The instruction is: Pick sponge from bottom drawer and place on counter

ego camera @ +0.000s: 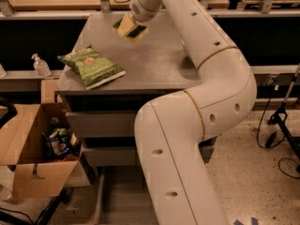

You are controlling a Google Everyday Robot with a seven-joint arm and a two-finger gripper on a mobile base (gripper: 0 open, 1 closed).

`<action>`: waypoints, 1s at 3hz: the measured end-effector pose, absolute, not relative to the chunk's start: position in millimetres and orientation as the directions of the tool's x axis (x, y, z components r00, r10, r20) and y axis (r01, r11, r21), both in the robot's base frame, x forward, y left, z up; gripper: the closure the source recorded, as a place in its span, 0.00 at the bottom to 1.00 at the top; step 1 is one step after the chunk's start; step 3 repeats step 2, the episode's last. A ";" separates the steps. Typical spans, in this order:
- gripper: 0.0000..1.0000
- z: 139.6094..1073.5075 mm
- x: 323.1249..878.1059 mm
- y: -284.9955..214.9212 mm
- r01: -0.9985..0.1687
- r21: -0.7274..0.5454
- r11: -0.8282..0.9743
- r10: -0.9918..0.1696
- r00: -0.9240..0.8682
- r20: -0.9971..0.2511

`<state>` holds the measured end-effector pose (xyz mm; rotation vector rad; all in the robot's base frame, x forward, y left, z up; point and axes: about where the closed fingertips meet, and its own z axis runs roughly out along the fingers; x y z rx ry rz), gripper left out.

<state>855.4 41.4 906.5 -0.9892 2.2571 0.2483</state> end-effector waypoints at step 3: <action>0.00 903.2 856.0 43.0 -0.714 -0.081 0.696 -0.590 -0.504 -0.631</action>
Offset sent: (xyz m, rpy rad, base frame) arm 0.0005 0.0016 -0.0033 -0.0010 0.0042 0.0015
